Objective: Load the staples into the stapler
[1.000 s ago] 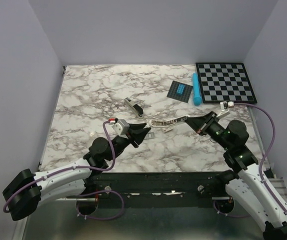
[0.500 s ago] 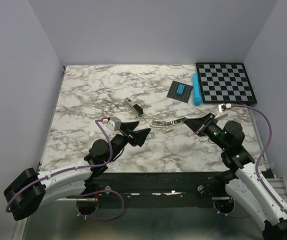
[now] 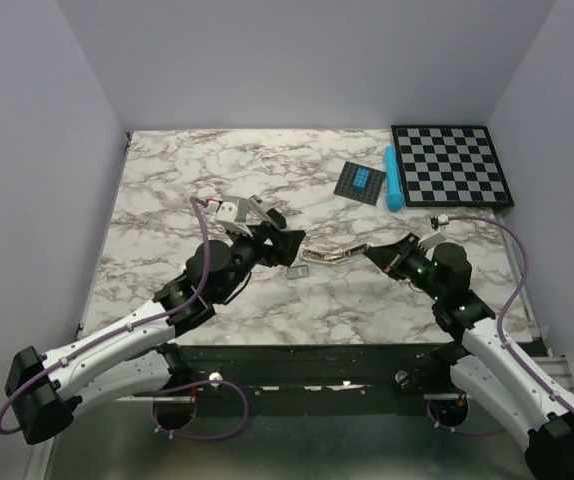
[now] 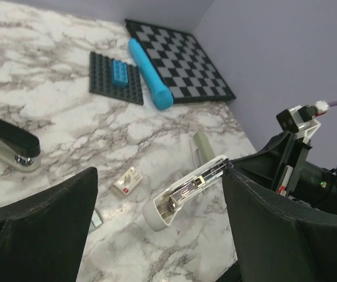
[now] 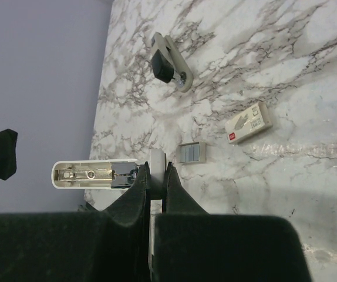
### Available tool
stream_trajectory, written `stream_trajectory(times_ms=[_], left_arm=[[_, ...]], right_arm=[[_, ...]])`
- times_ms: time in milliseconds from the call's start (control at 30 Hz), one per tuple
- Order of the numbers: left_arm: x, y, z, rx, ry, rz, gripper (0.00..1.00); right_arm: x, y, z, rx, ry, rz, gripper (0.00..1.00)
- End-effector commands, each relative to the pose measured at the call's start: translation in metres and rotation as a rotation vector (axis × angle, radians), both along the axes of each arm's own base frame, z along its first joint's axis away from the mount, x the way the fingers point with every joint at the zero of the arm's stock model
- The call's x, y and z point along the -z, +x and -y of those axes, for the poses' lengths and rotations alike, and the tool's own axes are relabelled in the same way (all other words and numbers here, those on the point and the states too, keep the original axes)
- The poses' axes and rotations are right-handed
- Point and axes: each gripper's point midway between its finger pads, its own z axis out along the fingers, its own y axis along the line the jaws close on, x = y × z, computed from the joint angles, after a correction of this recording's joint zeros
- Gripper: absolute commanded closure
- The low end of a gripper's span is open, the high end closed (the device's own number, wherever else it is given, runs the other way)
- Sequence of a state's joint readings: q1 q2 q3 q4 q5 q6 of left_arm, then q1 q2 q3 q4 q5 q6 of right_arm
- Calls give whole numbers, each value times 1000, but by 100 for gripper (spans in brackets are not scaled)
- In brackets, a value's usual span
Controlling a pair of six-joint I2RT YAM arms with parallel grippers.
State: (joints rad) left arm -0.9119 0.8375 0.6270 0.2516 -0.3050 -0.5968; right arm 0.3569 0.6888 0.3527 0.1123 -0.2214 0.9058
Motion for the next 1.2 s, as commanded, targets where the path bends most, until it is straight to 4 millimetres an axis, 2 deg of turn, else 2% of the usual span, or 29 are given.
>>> stream_trajectory(times_ms=[0, 100, 200, 233, 267, 333, 367, 433, 500, 733, 800, 867, 1000, 1167], left_arm=[[61, -3, 9, 3, 105, -219, 10], [65, -3, 18, 22, 145, -212, 12], [64, 1, 22, 43, 271, -172, 14], [71, -1, 21, 55, 337, -183, 16], [62, 2, 27, 86, 393, -146, 17], [66, -1, 32, 143, 487, -138, 18], [59, 1, 40, 177, 521, -115, 20], [66, -6, 48, 280, 628, -92, 22], [64, -5, 60, 363, 699, -54, 25], [90, -18, 89, 644, 888, -56, 33], [96, -18, 99, 683, 916, -55, 33], [101, -17, 104, 723, 943, -28, 37], [109, -15, 108, 778, 1000, -12, 40], [126, -11, 107, 815, 1085, -41, 50]], right_arm=[[-1, 9, 0, 28, 36, 17, 99], [2, 9, -1, 24, 35, 7, 99], [8, 9, -1, 18, 18, -7, 99], [9, 10, -1, 18, 17, -8, 99], [11, 10, -2, 15, 15, -12, 99], [14, 9, -3, 6, 14, -20, 99], [15, 9, -4, 0, 12, -20, 99], [20, 9, -6, -9, 8, -39, 99], [21, 9, -8, -23, 9, -40, 99], [22, 7, -13, -58, 13, -46, 99], [23, 7, -15, -68, 15, -54, 99], [25, 6, -16, -75, 16, -60, 99], [24, 6, -17, -81, 20, -58, 99], [24, 5, -18, -91, 23, -62, 99]])
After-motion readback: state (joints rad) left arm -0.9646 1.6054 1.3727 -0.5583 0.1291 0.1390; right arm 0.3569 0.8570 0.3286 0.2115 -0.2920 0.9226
